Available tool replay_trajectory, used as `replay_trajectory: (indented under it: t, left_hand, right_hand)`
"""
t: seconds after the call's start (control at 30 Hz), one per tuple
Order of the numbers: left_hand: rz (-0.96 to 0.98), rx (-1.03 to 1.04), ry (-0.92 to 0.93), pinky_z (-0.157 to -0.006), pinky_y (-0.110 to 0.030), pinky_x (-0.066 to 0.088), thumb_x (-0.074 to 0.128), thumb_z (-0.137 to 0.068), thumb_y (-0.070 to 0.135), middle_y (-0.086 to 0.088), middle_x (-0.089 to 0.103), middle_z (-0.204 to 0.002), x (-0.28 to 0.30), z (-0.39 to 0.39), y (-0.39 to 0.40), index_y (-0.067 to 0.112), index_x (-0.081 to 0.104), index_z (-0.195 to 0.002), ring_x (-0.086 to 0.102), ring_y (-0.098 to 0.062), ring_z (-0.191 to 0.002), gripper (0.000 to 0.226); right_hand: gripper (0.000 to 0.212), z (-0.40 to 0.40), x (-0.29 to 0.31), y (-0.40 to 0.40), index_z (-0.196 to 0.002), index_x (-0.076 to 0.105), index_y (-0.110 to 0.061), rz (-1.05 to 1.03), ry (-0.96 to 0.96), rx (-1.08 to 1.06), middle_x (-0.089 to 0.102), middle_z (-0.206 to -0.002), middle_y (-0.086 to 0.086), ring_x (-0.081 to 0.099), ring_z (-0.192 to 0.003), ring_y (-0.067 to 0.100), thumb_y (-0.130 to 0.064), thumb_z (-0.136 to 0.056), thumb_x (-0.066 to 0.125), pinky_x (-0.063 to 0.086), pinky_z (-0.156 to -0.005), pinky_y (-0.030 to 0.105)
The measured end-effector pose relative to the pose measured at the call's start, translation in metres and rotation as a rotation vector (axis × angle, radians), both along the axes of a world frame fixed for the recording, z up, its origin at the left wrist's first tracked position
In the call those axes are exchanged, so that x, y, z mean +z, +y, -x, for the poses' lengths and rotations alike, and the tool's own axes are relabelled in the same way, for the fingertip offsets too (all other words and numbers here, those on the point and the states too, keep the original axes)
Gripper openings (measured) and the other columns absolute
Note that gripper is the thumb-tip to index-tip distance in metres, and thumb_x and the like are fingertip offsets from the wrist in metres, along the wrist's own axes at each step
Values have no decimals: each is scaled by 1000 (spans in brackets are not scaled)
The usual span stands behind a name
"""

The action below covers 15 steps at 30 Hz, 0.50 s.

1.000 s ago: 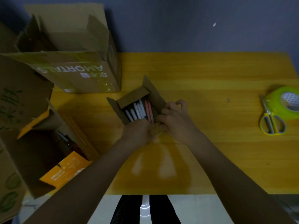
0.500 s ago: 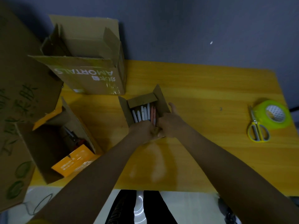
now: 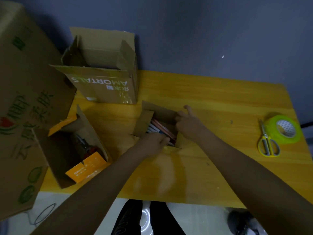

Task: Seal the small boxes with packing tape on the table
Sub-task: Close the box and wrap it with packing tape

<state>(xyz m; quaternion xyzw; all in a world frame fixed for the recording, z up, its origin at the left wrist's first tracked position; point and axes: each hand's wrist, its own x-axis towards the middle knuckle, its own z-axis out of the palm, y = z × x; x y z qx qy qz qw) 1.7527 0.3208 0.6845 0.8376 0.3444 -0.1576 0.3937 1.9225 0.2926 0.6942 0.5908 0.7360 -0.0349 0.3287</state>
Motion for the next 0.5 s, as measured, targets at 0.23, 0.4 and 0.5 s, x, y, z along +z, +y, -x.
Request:
replay_trajectory:
  t: [0.23,0.4,0.5]
  left_hand:
    - [-327,449,22,-88,-39,44,49,-99,28,-10,52,-123,-29,34,29,19,63,-121,48,-32,-113,27]
    - [-184,475,183,-88,-41,49,59,-93,39,-12,45,-127,-33,33,34,15,52,-130,53,-32,-108,44]
    - [-208,452,240,-88,-37,45,59,-92,43,-13,40,-130,-31,29,28,11,44,-131,49,-32,-114,53]
  right_hand:
    - [24,37,-5,-6,-114,65,-22,-176,229,-300,56,-117,4,41,-122,26,-17,-97,48,24,-110,43]
    - [31,55,-29,-10,-124,63,-15,-168,564,-502,60,-116,9,52,-109,27,-21,-104,40,45,-91,38]
    - [28,51,-32,-16,-121,66,-9,-258,799,-570,59,-121,12,54,-109,28,-14,-102,47,47,-90,38]
